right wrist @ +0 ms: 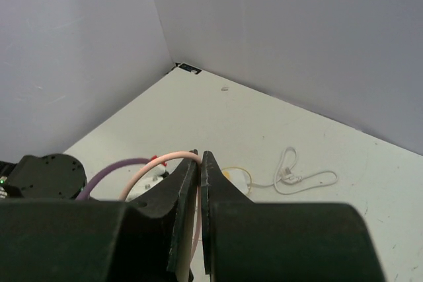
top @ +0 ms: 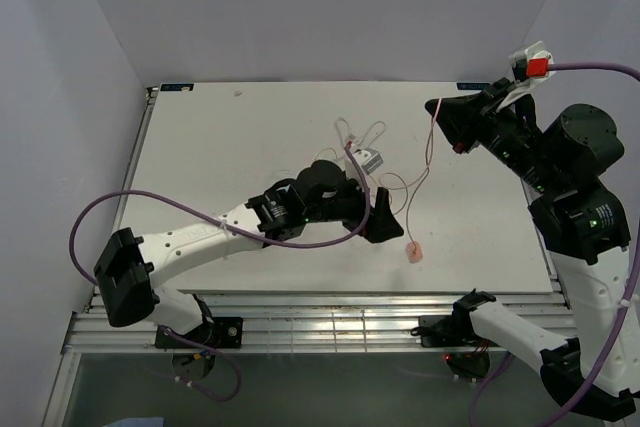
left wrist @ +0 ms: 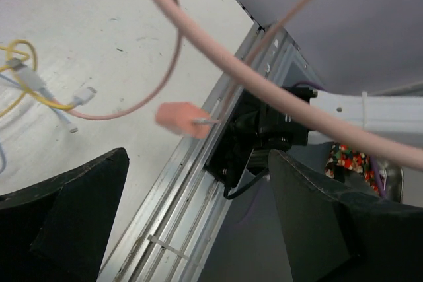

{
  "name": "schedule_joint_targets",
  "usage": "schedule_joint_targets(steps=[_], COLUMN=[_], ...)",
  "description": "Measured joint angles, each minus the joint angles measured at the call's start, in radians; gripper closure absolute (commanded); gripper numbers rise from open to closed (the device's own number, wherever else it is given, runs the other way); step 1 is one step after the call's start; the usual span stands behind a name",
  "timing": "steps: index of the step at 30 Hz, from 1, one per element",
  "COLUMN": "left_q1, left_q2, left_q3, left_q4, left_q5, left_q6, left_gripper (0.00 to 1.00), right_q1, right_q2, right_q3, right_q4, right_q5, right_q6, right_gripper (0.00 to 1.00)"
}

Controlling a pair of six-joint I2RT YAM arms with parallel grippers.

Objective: Insert the plug

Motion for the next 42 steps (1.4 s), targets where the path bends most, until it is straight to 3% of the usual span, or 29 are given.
schedule_joint_targets(steps=[4, 8, 10, 14, 16, 19, 23, 31, 33, 36, 37, 39, 40, 42], left_q1=[-0.103, -0.202, -0.216, -0.213, -0.209, -0.210, -0.210, -0.239, -0.262, -0.287, -0.293, -0.295, -0.295, -0.293], left_q2=[0.005, 0.083, 0.150, 0.260, 0.272, 0.272, 0.268, 0.166, 0.093, -0.022, -0.066, -0.151, -0.189, -0.251], left_q3=[-0.047, -0.048, -0.018, 0.056, 0.060, 0.064, 0.071, 0.032, 0.007, -0.011, -0.013, -0.013, -0.013, -0.009], left_q4=[0.064, 0.139, 0.153, 0.154, 0.154, 0.159, 0.166, 0.093, 0.046, -0.012, -0.031, -0.058, -0.067, -0.087], left_q5=[-0.062, -0.335, -0.483, -0.687, -0.753, -0.818, -0.838, -0.803, -0.772, -0.716, -0.697, -0.665, -0.650, -0.624], left_q6=[0.047, 0.065, 0.079, 0.100, 0.109, 0.119, 0.126, 0.080, 0.053, 0.016, 0.002, -0.023, -0.034, -0.054], left_gripper=[0.02, 0.02, 0.14, 0.23, 0.32, 0.71, 1.00, 1.00, 1.00, 1.00, 1.00, 1.00, 1.00, 1.00], right_q1=[0.000, 0.000, 0.000, 0.000, 0.000, 0.000, 0.000, 0.000, 0.000, 0.000, 0.000, -0.001, -0.001, -0.001], right_q2=[-0.018, -0.053, -0.062, -0.063, -0.063, -0.063, -0.061, -0.032, -0.010, 0.029, 0.044, 0.065, 0.079, 0.085], right_q3=[-0.004, -0.055, -0.067, -0.067, -0.067, -0.067, -0.064, -0.055, -0.057, -0.086, -0.110, -0.179, -0.222, -0.337], right_q4=[0.004, 0.032, 0.035, 0.042, 0.043, 0.049, 0.054, 0.052, 0.047, 0.044, 0.046, 0.040, 0.039, 0.033], right_q5=[0.007, -0.046, -0.079, -0.107, -0.114, -0.128, -0.126, 0.038, 0.123, 0.236, 0.264, 0.290, 0.291, 0.279], right_q6=[0.027, 0.074, 0.095, 0.115, 0.119, 0.122, 0.122, 0.073, 0.050, 0.014, 0.001, -0.017, -0.028, -0.041], right_gripper=[0.92, 0.92, 0.92, 0.92, 0.92, 0.92, 0.92, 0.91, 0.81, 0.54, 0.35, 0.17, 0.03, 0.10])
